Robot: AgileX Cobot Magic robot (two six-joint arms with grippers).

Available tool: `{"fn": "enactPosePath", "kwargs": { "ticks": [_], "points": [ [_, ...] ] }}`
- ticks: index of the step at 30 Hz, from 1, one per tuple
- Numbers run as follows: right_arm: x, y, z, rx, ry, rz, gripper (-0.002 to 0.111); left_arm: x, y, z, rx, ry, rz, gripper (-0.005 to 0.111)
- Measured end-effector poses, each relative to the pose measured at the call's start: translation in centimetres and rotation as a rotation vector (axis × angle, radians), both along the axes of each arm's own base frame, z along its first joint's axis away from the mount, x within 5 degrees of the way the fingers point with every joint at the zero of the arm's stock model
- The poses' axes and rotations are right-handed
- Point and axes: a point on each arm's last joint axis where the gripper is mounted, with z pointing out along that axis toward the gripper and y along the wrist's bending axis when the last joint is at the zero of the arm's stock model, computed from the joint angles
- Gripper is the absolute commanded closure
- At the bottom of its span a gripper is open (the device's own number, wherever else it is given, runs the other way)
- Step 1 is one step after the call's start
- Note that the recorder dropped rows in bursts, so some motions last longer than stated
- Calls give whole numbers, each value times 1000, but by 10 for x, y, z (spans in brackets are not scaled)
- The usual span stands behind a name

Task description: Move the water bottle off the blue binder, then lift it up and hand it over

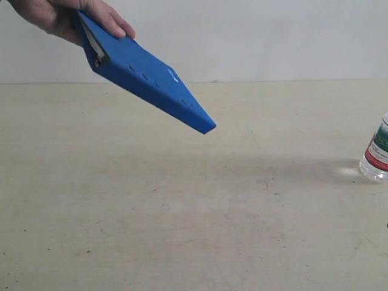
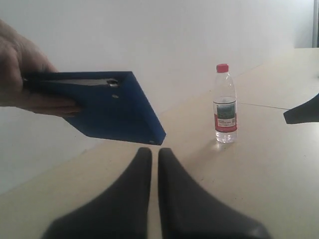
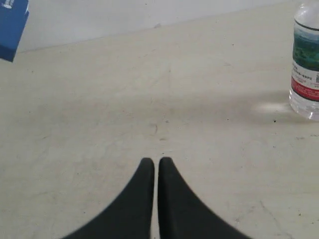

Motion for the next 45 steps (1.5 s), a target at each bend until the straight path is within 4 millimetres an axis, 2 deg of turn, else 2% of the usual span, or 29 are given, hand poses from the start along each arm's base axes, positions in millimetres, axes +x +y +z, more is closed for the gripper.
{"fn": "enactPosePath", "kwargs": {
  "ticks": [3, 8, 18, 23, 30, 32, 34, 36, 38, 42, 45],
  "points": [
    [0, 0, -1, 45, 24, -11, 109, 0, 0, 0, 1, 2, -1, 102],
    [-1, 2, -1, 217, 88, -54, 109, 0, 0, 0, 2, 2, -1, 102],
    [-1, 3, -1, 261, 105, -65, 109, 0, 0, 0, 4, 1, 2, 102],
    [-1, 3, -1, 261, 105, -65, 109, 1, 7, 1, 0, -28, 160, 102],
    [-1, 3, -1, 261, 105, -65, 109, 4, 11, 3, -212, 56, 350, 102],
    [-1, 3, -1, 261, 105, -65, 109, 7, 13, -4, -224, 78, 415, 102],
    [-1, 3, -1, 261, 105, -65, 109, 14, 15, -26, -269, 171, 465, 102],
    [-1, 3, -1, 260, 107, -66, 109, 20, 15, -58, -320, 310, 488, 102],
    [-1, 3, -1, 263, 106, -66, 109, 20, 13, -79, -292, 426, 495, 102],
    [-1, 3, 0, 265, 101, -66, 109, 19, 16, -89, -225, 477, 569, 102],
    [-1, 3, 0, 264, 102, -66, 109, 20, 23, -87, -174, 421, 644, 102]
  ]
}}
